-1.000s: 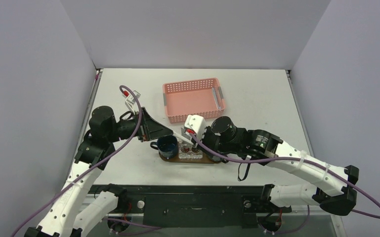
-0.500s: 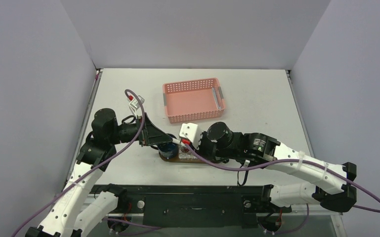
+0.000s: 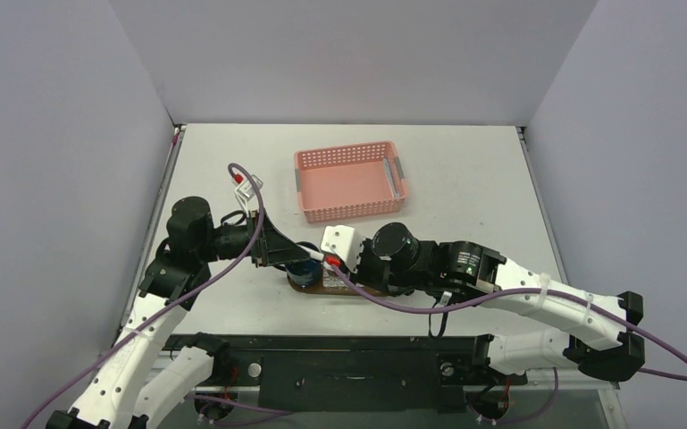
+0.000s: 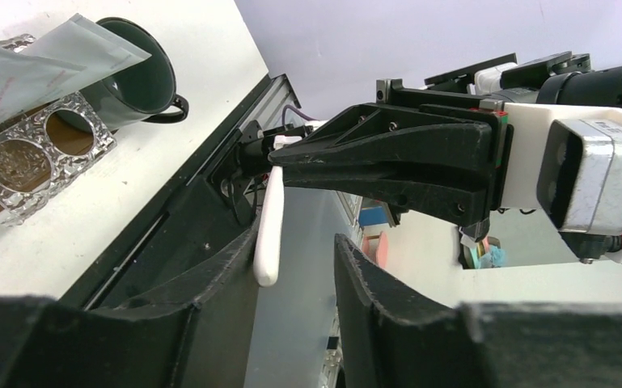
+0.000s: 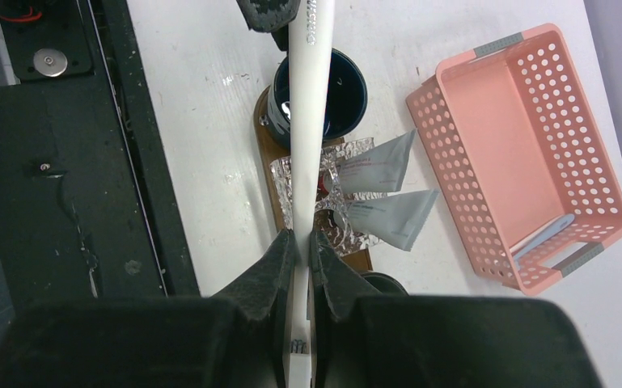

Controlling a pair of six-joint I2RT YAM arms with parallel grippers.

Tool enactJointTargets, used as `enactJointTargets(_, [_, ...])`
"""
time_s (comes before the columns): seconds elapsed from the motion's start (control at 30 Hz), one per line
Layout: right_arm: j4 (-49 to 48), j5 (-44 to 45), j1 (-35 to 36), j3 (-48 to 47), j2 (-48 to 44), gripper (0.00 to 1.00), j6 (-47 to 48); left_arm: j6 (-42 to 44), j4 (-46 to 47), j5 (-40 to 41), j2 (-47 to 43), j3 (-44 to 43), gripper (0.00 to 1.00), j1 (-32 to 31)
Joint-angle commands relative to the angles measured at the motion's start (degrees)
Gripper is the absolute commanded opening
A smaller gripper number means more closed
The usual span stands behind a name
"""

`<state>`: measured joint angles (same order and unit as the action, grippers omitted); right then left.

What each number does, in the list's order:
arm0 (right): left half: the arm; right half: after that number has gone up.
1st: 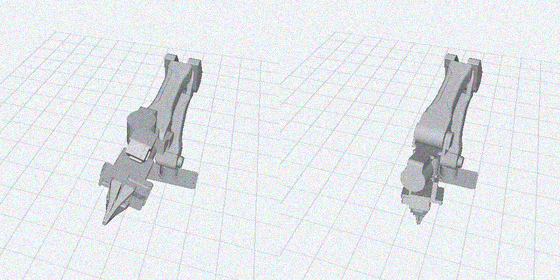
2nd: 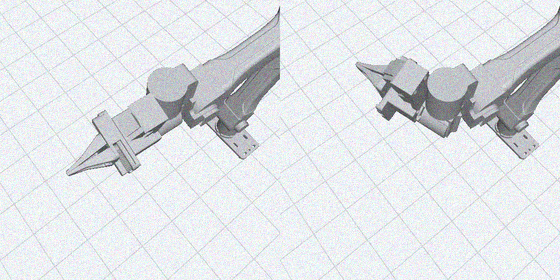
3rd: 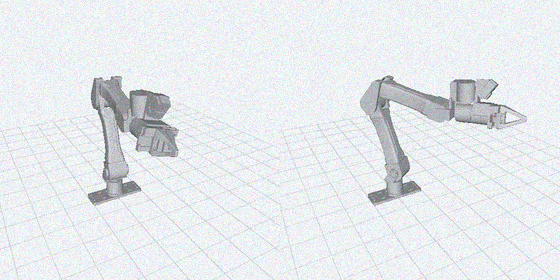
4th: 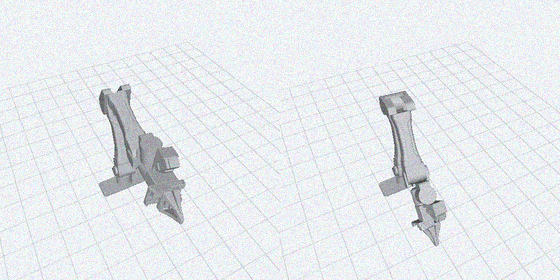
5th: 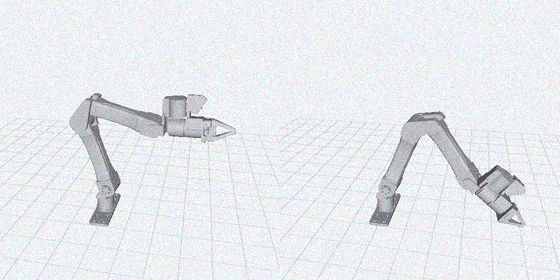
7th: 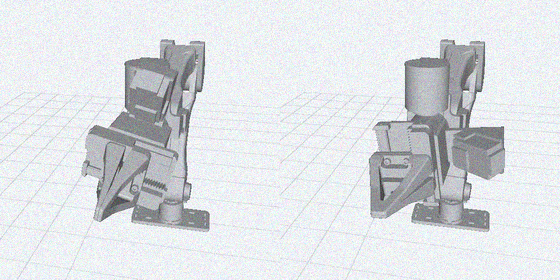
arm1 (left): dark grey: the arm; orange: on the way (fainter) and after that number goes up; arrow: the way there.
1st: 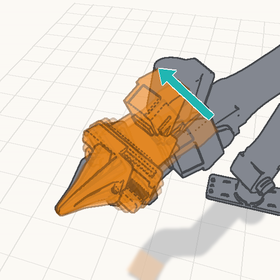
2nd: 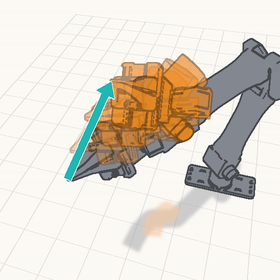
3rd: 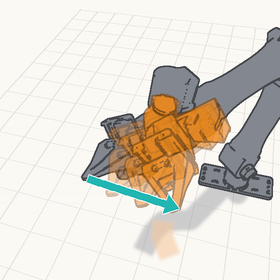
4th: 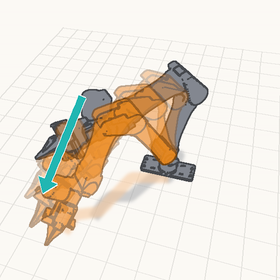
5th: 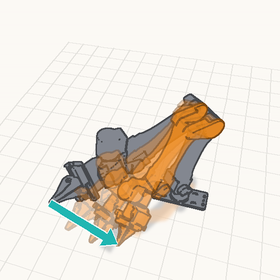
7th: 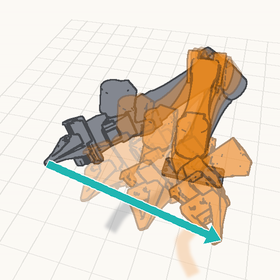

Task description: Prepare toiletry sets of a toothbrush and toothpaste on the tray

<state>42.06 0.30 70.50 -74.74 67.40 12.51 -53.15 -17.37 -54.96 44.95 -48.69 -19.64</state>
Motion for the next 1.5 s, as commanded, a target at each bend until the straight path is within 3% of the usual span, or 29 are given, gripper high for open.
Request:
enactJointTargets(0.0, [-0.86,2.31,0.91,-2.54,0.30,0.00,0.60,1.60,0.85,-1.55,-0.43,0.30,0.33,0.41])
enactJointTargets(0.47, [-0.80,4.89,3.14,-2.18,-0.35,0.00,0.84,1.46,2.07,-1.35,0.00,1.10,0.20,0.39])
enactJointTargets(0.67, [-0.82,5.87,3.91,-1.93,-0.75,0.00,0.93,1.22,2.52,-1.24,-0.15,1.67,0.02,0.39])
enactJointTargets(0.73, [-0.84,6.28,4.16,-1.78,-0.99,0.00,0.93,0.60,3.19,-1.13,-0.24,2.04,0.00,0.39])
enactJointTargets(0.77, [-0.86,6.46,4.20,-1.75,-1.10,0.02,0.93,0.42,3.91,-1.01,-0.39,2.37,0.00,0.39])
enactJointTargets(0.87, [-0.82,7.21,4.29,-1.38,-1.93,0.20,0.82,-0.93,5.41,-0.93,-0.70,3.03,0.00,0.39])
enactJointTargets(1.1, [-3.34,7.71,4.38,1.74,-7.55,0.38,0.31,-3.20,8.07,-1.09,-1.06,4.03,0.00,0.39])
enactJointTargets(1.3, [-9.05,6.15,4.31,8.06,-15.99,0.46,-0.93,-7.70,13.37,-1.79,-1.82,5.66,0.00,0.39])
enactJointTargets(1.47, [-15.01,6.42,4.31,12.06,-22.98,0.47,-2.92,-12.58,21.14,-2.36,-2.61,7.49,0.00,0.42])
